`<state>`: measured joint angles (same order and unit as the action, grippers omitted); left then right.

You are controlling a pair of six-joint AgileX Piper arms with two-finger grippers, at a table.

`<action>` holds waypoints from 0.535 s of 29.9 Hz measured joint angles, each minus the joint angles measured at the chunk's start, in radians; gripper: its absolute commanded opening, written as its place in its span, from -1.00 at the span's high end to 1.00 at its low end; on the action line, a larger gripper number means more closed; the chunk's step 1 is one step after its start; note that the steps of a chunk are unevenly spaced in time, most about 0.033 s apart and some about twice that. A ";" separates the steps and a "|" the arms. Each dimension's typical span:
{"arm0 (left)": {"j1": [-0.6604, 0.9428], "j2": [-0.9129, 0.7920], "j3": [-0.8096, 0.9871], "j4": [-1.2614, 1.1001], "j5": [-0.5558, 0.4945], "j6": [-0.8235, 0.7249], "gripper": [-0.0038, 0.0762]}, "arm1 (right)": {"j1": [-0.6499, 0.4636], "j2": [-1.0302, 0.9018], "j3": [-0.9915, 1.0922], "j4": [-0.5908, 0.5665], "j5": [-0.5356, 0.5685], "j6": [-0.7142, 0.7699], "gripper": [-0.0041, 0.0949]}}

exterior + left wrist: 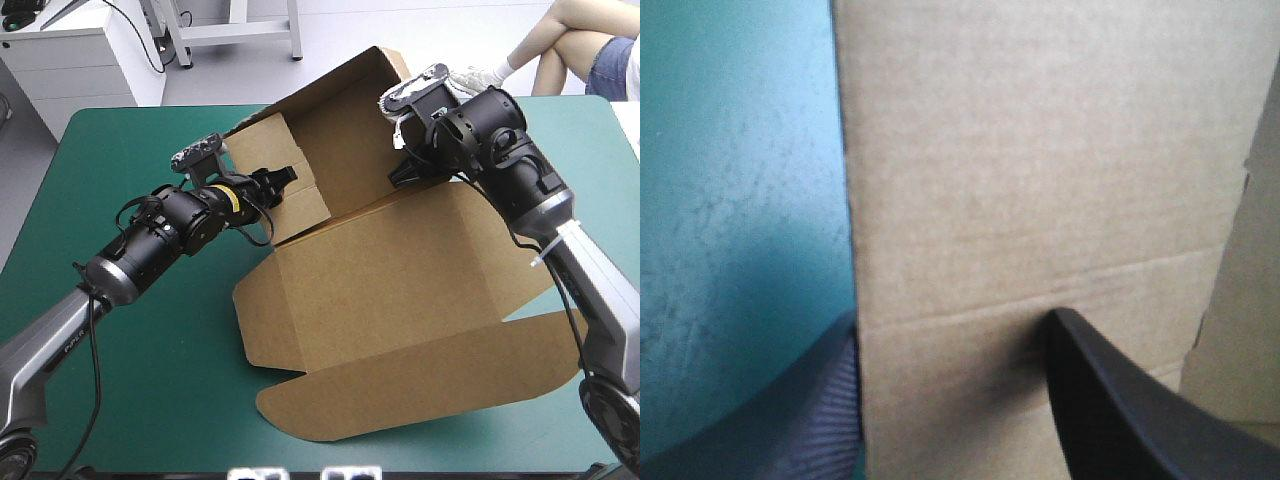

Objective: Fold the box

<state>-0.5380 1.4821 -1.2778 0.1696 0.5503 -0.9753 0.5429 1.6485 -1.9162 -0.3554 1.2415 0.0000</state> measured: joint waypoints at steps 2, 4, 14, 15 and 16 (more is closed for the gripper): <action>0.008 0.001 0.000 0.002 -0.017 -0.001 0.24 | 0.002 -0.004 0.000 0.000 0.000 0.010 0.95; 0.010 0.001 0.000 0.002 -0.034 -0.001 0.60 | 0.003 -0.006 0.000 -0.002 0.000 0.014 0.95; 0.015 0.002 -0.001 0.002 -0.053 0.026 0.92 | 0.003 -0.008 0.000 -0.011 0.000 0.036 0.95; 0.015 0.002 -0.002 0.000 -0.050 0.028 0.92 | 0.003 -0.008 0.000 -0.011 0.000 0.036 0.95; 0.015 0.002 -0.002 -0.002 -0.046 0.033 0.92 | 0.003 -0.008 0.000 -0.011 0.001 0.036 0.95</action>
<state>-0.5226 1.4840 -1.2797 0.1680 0.5041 -0.9426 0.5461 1.6404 -1.9162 -0.3664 1.2426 0.0358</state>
